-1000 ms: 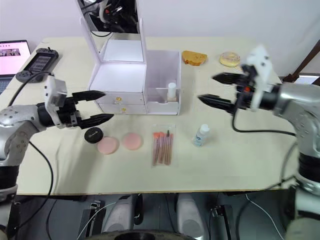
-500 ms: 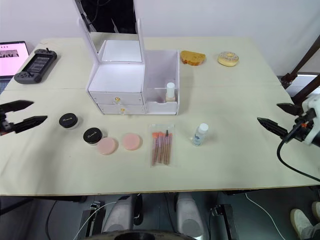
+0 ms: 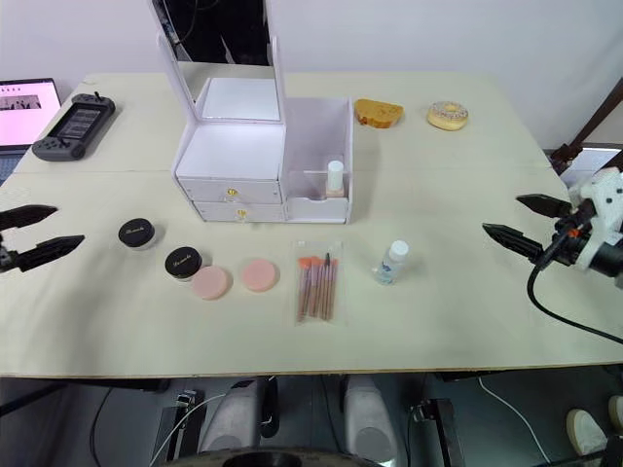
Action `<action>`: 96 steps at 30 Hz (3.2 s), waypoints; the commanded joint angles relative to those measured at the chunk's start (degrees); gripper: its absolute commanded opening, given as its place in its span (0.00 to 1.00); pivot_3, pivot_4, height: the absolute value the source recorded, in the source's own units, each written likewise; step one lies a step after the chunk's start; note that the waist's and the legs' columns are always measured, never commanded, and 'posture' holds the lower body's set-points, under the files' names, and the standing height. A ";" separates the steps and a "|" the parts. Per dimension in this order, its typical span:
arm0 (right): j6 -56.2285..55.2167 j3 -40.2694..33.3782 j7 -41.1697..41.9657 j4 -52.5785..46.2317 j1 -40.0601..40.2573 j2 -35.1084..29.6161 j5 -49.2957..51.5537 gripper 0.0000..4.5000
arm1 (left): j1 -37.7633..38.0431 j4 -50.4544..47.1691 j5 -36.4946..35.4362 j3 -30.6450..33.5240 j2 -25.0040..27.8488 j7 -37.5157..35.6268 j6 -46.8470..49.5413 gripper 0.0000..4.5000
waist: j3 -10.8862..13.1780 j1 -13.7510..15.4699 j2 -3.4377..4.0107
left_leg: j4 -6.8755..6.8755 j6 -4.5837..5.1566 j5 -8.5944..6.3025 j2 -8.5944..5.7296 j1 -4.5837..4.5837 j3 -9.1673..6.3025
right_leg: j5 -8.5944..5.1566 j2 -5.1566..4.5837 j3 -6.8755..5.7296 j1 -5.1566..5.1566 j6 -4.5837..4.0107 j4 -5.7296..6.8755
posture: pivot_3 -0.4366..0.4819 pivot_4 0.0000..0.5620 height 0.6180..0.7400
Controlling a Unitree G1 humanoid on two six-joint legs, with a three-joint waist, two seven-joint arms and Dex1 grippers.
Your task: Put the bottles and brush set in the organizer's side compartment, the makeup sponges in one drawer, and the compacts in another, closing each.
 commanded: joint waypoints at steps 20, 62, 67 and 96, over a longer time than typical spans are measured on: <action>18.01 3.30 -11.02 -36.27 8.12 3.11 13.04 0.99 | -15.23 -41.13 -11.68 -22.35 -14.32 4.77 24.85 1.00 | -0.03 0.19 -0.10 | 0.25 0.02 0.01 -0.03 0.15 -0.13 | -0.04 0.12 0.02 0.34 0.08 0.01 | 0.48 0.27 0.98; 17.66 11.38 -14.74 -31.20 -2.75 6.93 12.51 0.16 | -10.94 -41.51 -10.22 -19.77 -13.19 8.49 23.41 1.00 | -0.03 1.02 -0.10 | 0.24 0.03 0.02 -0.04 0.22 -0.18 | -0.04 0.13 0.01 0.39 0.08 0.04 | 0.48 0.27 0.98; 23.42 13.26 -16.60 -28.58 -20.68 8.20 19.83 0.16 | -7.48 -41.11 -10.16 -15.36 -10.46 8.93 22.87 1.00 | 0.02 0.86 -0.03 | 0.21 0.03 0.01 -0.03 0.23 -0.16 | -0.03 0.13 0.02 0.35 0.07 0.05 | 0.48 0.27 0.98; 3.67 39.69 -4.08 21.32 -56.37 28.90 -12.00 0.16 | 17.79 -60.34 -16.19 6.09 -14.01 25.21 22.49 1.00 | 0.03 1.02 -0.02 | 0.07 0.02 0.02 0.01 -0.03 -0.10 | -0.03 0.14 -0.03 0.01 0.07 0.08 | 0.48 0.27 0.98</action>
